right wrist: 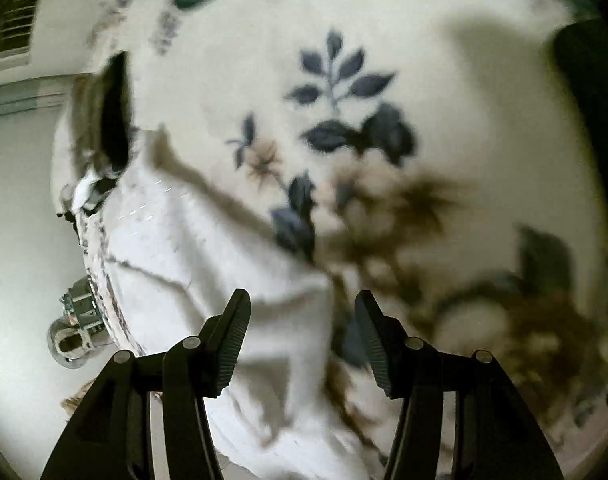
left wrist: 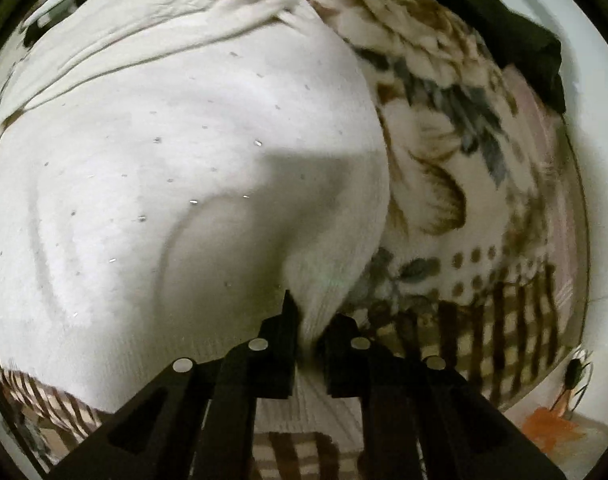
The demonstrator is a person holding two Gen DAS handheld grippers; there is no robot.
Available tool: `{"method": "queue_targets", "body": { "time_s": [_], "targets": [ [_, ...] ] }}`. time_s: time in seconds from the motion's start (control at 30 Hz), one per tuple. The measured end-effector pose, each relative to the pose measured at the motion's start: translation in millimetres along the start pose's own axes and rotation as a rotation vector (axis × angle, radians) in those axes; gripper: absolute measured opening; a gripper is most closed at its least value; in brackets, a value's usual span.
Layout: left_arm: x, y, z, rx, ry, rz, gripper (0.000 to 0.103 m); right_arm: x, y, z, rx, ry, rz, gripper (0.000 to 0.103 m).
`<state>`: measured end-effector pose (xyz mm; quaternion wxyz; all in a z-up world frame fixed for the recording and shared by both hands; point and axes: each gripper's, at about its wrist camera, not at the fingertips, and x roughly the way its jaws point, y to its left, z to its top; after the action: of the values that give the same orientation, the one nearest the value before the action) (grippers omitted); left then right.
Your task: Fold small clothes
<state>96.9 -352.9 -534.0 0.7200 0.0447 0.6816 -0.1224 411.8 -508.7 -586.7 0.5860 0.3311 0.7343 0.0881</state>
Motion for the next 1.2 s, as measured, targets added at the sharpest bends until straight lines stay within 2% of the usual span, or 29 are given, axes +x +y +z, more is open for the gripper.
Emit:
{"method": "queue_targets", "body": {
  "time_s": [0.1, 0.13, 0.17, 0.2, 0.3, 0.47, 0.6, 0.7, 0.83, 0.93, 1.1, 1.2],
  "targets": [
    [-16, 11, 0, -0.036, -0.024, -0.024, 0.007, 22, 6, 10, 0.024, 0.034, -0.024, 0.055],
    [-22, 14, -1, -0.047, -0.033, -0.029, 0.007, 23, 12, 8, 0.01, 0.02, -0.022, 0.031],
    [-29, 19, -2, -0.064, -0.043, -0.036, 0.007, 23, 18, 5, -0.005, 0.009, -0.029, 0.012],
    [-35, 25, -2, -0.082, -0.05, -0.045, 0.007, 22, 25, 3, -0.014, 0.002, -0.037, 0.008],
    [-50, 47, -4, -0.135, -0.081, -0.057, 0.007, 8, 48, -5, -0.035, -0.036, -0.049, 0.007],
    [-82, 116, -12, -0.264, -0.148, -0.062, 0.007, -23, 114, -12, -0.088, -0.092, -0.104, 0.007],
    [-108, 176, -30, -0.372, -0.185, -0.067, 0.007, -38, 186, -17, -0.155, -0.113, -0.143, 0.007],
    [-119, 223, -43, -0.46, -0.19, -0.079, 0.007, -32, 250, -25, -0.232, -0.121, -0.181, 0.006],
    [-121, 279, -67, -0.583, -0.181, -0.091, 0.007, 1, 336, -33, -0.291, -0.115, -0.206, 0.006],
    [-121, 316, -82, -0.649, -0.175, -0.101, 0.007, 48, 397, -41, -0.347, -0.092, -0.246, 0.006],
    [-107, 373, -105, -0.755, -0.149, -0.133, 0.007, 136, 478, -54, -0.423, -0.052, -0.341, 0.006],
    [-101, 395, -116, -0.795, -0.138, -0.141, 0.007, 178, 504, -59, -0.456, -0.045, -0.401, 0.006]
  ]
}}
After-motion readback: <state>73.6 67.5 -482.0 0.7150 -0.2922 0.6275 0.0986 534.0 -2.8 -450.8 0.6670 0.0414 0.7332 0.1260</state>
